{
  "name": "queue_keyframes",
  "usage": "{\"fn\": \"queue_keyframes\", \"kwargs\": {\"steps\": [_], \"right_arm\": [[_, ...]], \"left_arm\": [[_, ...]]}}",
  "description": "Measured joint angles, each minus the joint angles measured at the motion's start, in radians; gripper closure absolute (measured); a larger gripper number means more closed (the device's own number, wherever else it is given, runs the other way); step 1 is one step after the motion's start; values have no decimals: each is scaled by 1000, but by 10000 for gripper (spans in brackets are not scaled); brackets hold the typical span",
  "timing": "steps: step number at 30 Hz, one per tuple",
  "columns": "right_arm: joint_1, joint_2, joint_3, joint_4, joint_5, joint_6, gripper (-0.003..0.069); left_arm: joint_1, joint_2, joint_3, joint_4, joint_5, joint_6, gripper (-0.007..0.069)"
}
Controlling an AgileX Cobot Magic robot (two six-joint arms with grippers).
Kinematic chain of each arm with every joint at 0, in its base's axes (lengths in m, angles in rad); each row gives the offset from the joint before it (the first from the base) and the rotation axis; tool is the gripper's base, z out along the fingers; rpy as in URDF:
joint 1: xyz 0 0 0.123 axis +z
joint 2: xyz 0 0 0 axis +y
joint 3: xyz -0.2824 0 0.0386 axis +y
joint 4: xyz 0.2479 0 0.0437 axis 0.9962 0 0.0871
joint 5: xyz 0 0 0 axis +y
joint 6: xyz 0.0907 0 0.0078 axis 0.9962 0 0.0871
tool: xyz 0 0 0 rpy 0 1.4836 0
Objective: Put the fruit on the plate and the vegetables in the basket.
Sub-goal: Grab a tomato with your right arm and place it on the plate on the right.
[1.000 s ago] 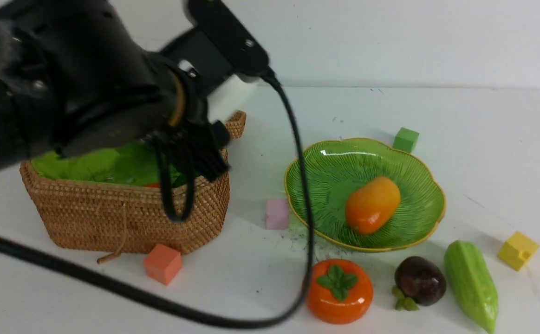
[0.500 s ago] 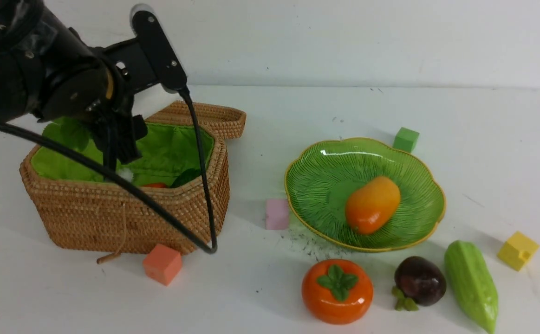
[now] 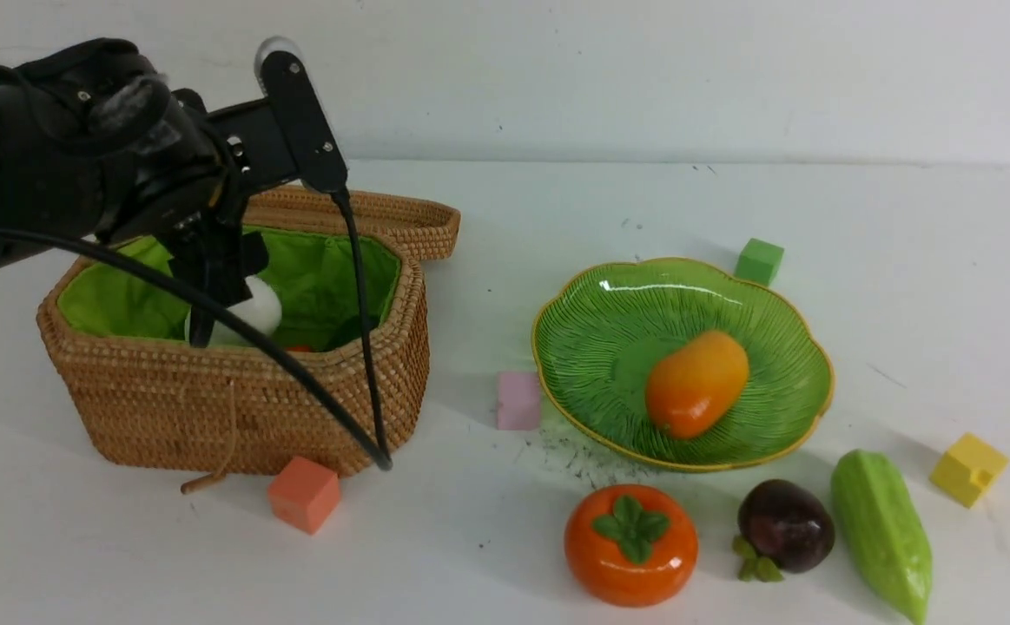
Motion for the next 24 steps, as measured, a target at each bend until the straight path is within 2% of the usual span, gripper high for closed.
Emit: {"fn": "queue_keyframes", "kwargs": {"steps": [3,5,6,9,11,12,13,17,21,24], "right_arm": [[0,4,0,0,21,4,464],[0,16,0,0,54,22,464],[0,33,0,0,85,33,464],[0,119,-20,-5,197,64,464],[0,190,-44,-17,264,92,464],[0,206,-50,-21,278,99,465],[0,261,-69,-34,320,122,465],[0,394,-111,-78,350,170,466],[0,508,-139,-103,351,184,501],[0,554,-151,-105,351,184,538]], "left_arm": [[-40,-37,0,-69,66,-106,126],[-77,-72,0,-120,97,-210,223],[-117,-99,0,-164,107,-272,302],[-228,-177,0,-238,136,-358,517],[-295,-230,0,-295,179,-385,624],[-303,-230,0,-302,179,-385,624],[-367,-286,0,-367,222,-396,638],[-492,-405,31,-542,249,-405,638],[-560,-537,118,-632,211,-407,638],[-564,-607,179,-643,193,-424,638]]}}
